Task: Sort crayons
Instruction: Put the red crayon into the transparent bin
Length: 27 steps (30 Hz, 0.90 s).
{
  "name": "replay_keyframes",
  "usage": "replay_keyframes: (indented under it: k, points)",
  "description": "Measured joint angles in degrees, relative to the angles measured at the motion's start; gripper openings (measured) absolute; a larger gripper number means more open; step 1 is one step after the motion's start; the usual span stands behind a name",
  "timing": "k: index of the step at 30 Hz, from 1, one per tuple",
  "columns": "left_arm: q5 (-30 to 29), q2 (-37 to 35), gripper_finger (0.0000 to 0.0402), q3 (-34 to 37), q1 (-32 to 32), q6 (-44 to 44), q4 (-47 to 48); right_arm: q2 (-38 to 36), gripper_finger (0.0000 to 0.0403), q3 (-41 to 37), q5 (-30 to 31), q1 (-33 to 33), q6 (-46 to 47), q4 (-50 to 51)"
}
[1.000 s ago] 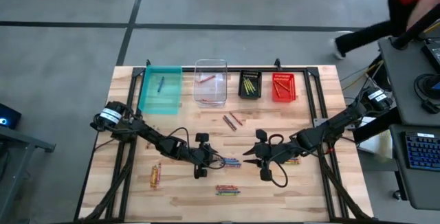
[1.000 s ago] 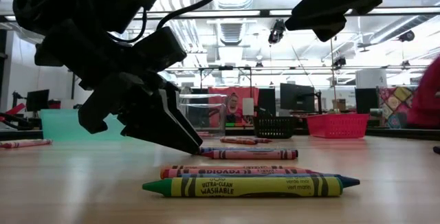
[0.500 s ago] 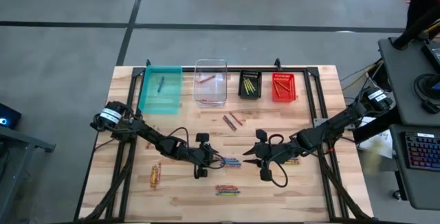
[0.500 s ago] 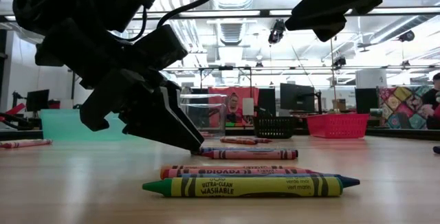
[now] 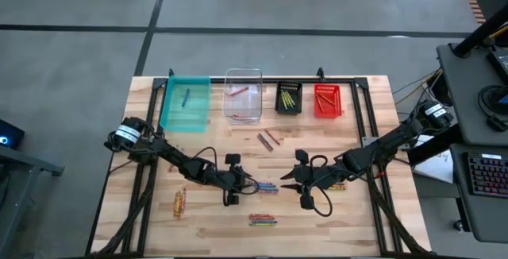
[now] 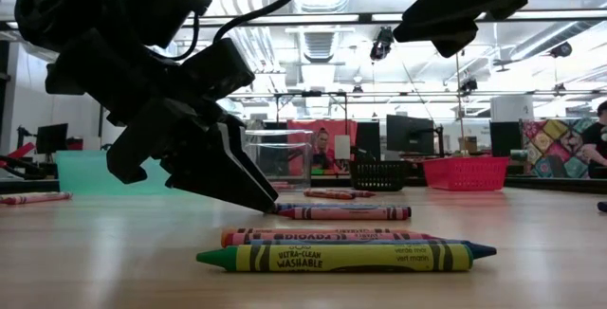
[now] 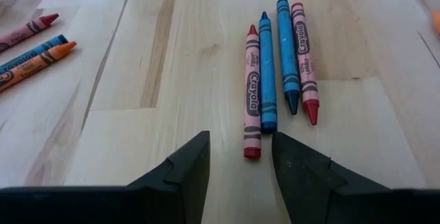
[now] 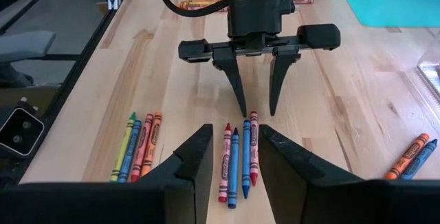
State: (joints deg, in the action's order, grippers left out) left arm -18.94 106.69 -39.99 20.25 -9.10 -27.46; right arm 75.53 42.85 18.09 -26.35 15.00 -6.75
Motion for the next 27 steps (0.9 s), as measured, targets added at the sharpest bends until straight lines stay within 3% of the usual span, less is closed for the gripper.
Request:
replay_keyframes:
  k: [27]
  points:
    - [0.0, 0.0, 0.0139, 0.0, 0.0, 0.0, -0.9, 0.0, 0.0103, 0.0, 0.0, 0.0, 0.0, 0.0]
